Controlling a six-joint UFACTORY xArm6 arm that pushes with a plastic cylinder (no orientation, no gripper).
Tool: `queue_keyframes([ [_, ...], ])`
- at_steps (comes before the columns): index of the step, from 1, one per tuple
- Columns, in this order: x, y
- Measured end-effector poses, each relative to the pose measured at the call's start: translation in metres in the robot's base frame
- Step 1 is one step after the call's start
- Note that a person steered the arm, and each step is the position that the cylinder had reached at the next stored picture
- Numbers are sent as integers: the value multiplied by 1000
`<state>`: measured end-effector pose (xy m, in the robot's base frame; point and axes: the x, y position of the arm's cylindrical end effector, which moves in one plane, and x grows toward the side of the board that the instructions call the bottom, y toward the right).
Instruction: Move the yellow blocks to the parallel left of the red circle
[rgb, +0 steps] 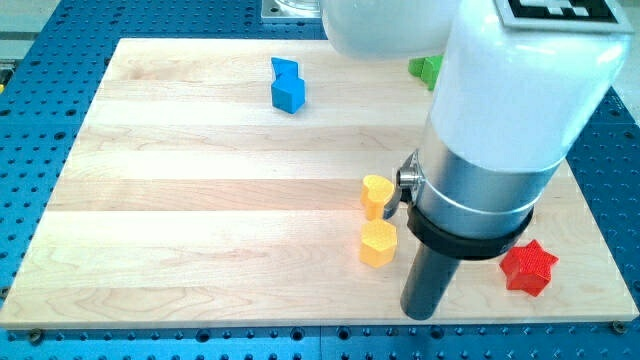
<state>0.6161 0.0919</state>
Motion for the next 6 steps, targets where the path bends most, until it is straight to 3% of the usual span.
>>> queue_keyframes([
  [2,-72,-4],
  [3,-2,-12],
  [4,-32,-50],
  [5,-104,-44],
  [6,-100,-40],
])
